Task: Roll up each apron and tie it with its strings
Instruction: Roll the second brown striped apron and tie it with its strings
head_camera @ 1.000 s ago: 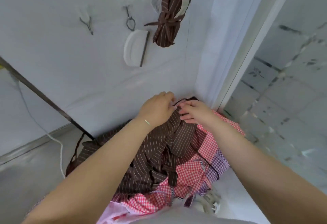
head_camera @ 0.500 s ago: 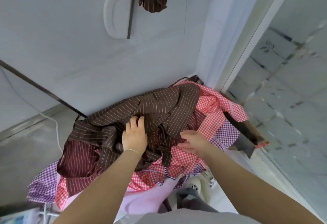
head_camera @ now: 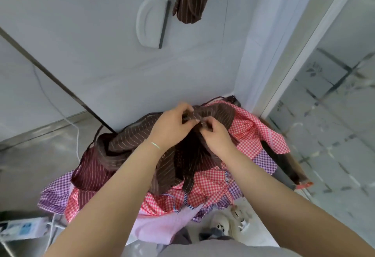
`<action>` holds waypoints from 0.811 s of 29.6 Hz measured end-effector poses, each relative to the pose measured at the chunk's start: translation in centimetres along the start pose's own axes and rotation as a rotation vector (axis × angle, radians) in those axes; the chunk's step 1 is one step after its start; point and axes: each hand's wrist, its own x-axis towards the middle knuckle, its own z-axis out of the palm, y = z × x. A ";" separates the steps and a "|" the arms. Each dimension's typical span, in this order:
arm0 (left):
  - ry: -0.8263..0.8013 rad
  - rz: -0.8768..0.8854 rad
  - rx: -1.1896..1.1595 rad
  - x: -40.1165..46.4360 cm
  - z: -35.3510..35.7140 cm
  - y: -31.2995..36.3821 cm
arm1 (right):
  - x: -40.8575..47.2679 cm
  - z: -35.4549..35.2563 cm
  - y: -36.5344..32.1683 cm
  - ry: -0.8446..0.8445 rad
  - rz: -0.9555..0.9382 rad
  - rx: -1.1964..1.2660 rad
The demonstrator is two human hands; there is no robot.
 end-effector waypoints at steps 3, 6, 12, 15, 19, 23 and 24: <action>-0.011 0.031 0.235 1.0 -2.3 0.3 | 1.3 -2.2 -0.9 0.125 0.052 0.068; 0.080 0.011 0.370 1.5 -4.3 -0.6 | 2.4 -4.6 -2.3 0.159 0.044 -0.035; 0.236 -0.057 0.407 2.0 -9.0 -1.8 | 3.8 -9.1 -3.6 0.383 0.069 -0.069; 0.279 -0.107 0.519 2.5 -11.6 -2.1 | 3.3 -10.4 -4.6 0.532 0.052 0.054; 0.188 -0.271 0.362 3.6 -14.3 -2.3 | 2.3 -10.7 -6.6 0.672 0.014 0.095; 0.287 -0.435 -0.605 4.2 -16.0 -1.2 | -0.8 -10.3 -10.7 0.192 0.041 -0.141; 0.329 -0.424 -0.713 4.1 -16.3 -0.9 | -1.1 -10.0 -11.1 0.050 0.062 -0.287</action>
